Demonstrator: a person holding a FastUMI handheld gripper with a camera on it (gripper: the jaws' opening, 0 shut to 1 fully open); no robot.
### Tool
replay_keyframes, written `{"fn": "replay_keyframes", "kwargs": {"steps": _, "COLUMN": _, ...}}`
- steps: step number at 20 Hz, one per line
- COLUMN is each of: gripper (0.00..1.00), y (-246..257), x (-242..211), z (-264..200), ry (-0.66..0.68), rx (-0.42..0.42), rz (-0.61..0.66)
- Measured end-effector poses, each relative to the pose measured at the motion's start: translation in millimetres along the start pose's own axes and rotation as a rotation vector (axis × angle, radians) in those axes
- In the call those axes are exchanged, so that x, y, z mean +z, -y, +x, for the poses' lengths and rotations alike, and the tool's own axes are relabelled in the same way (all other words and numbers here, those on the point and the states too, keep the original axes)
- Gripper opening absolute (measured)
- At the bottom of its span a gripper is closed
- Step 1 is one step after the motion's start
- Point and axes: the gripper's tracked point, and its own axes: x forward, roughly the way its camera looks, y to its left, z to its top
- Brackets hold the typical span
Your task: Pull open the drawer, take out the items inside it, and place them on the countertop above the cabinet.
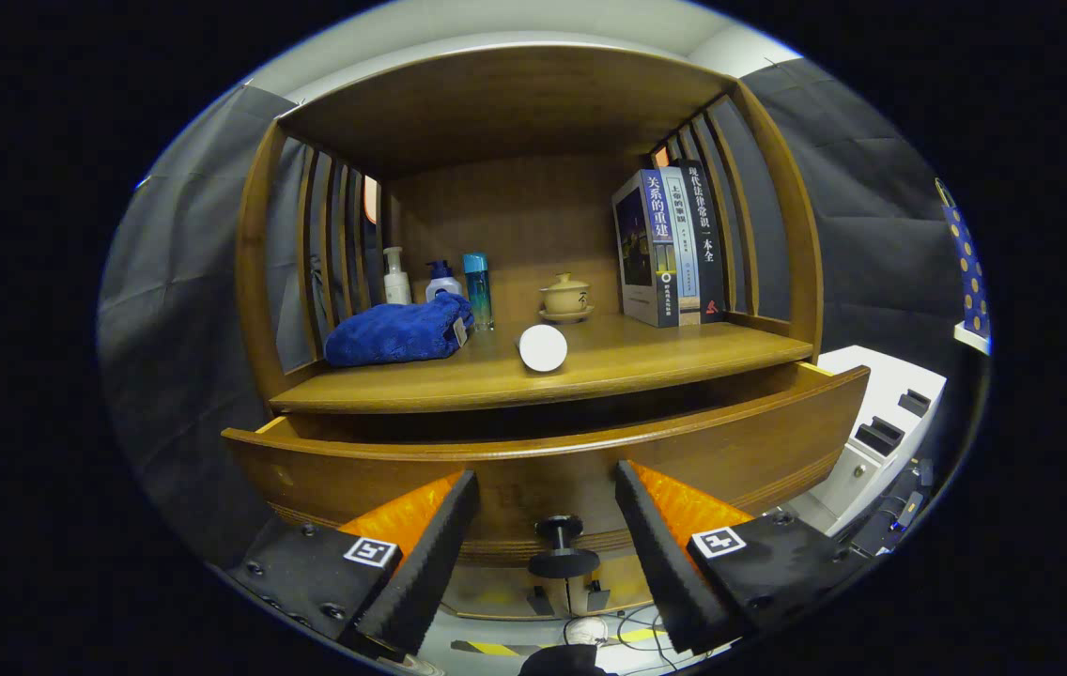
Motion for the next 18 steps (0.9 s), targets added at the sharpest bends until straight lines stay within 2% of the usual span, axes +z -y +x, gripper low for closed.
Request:
{"fn": "replay_keyframes", "kwargs": {"steps": 8, "gripper": 0.98, "y": 6.0, "x": 15.2, "z": 50.9, "ry": 0.014, "rx": 0.002, "rz": -0.022}}
{"fn": "replay_keyframes", "kwargs": {"steps": 9, "gripper": 0.98, "y": 5.5, "x": 5.4, "z": 51.6, "ry": 0.009, "rx": 0.006, "rz": -0.018}}
{"fn": "replay_keyframes", "kwargs": {"steps": 13, "gripper": 0.98, "y": 8.7, "x": 13.2, "z": 51.0, "ry": 0.000, "rx": -0.006, "rz": -0.036}}
{"fn": "replay_keyframes", "kwargs": {"steps": 16, "gripper": 0.98, "y": 12.6, "x": 35.5, "z": 38.6, "ry": 0.026, "rx": -0.027, "rz": -0.079}}
{"fn": "replay_keyframes", "kwargs": {"steps": 18, "gripper": 0.99, "y": 12.7, "x": 56.0, "z": 26.5, "ry": 0.037, "rx": -0.007, "rz": -0.063}}
